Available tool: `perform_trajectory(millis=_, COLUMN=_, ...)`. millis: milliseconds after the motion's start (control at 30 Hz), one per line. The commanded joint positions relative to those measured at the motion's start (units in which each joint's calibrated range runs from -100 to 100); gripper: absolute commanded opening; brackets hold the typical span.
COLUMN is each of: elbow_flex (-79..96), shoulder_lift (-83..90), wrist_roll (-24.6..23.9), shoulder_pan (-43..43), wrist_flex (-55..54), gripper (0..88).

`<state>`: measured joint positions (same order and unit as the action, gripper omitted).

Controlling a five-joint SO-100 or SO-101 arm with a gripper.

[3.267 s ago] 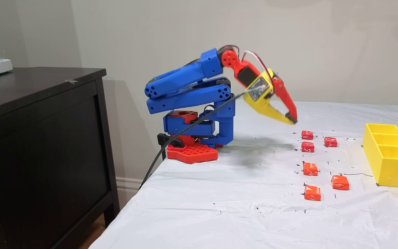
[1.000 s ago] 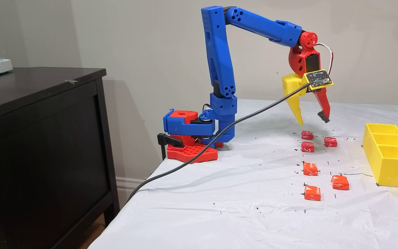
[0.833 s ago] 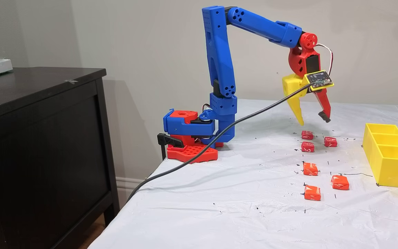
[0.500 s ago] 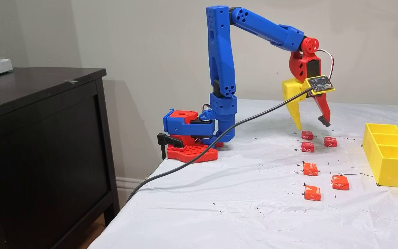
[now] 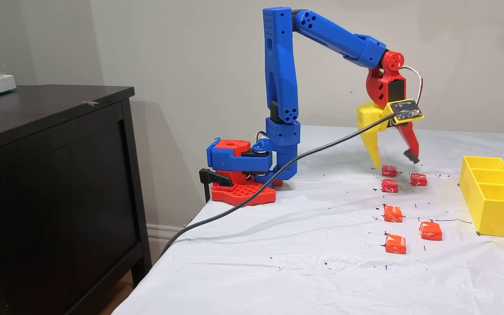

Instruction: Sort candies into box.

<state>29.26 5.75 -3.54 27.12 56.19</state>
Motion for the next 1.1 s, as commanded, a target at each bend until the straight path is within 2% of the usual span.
perform_trajectory(millis=0, elbow_flex=-1.3, shoulder_lift=0.8, wrist_roll=0.2, shoulder_pan=-0.2, wrist_flex=-0.3, gripper=29.4)
perform_trajectory(millis=300, elbow_flex=-2.0, shoulder_lift=-5.8, wrist_roll=0.2, shoulder_pan=0.1, wrist_flex=-2.9, gripper=28.3)
perform_trajectory(millis=400, elbow_flex=-2.1, shoulder_lift=-7.4, wrist_roll=0.3, shoulder_pan=0.1, wrist_flex=-3.8, gripper=20.0)
perform_trajectory(millis=467, elbow_flex=-2.5, shoulder_lift=-7.9, wrist_roll=0.1, shoulder_pan=0.0, wrist_flex=-3.9, gripper=5.4)
perform_trajectory(millis=500, elbow_flex=-2.8, shoulder_lift=-8.0, wrist_roll=0.0, shoulder_pan=-0.1, wrist_flex=-3.7, gripper=3.2)
perform_trajectory(millis=733, elbow_flex=-3.7, shoulder_lift=-6.7, wrist_roll=-0.6, shoulder_pan=-0.5, wrist_flex=-1.9, gripper=0.2)
perform_trajectory(millis=1067, elbow_flex=-9.0, shoulder_lift=12.1, wrist_roll=0.3, shoulder_pan=-5.2, wrist_flex=3.5, gripper=0.2)
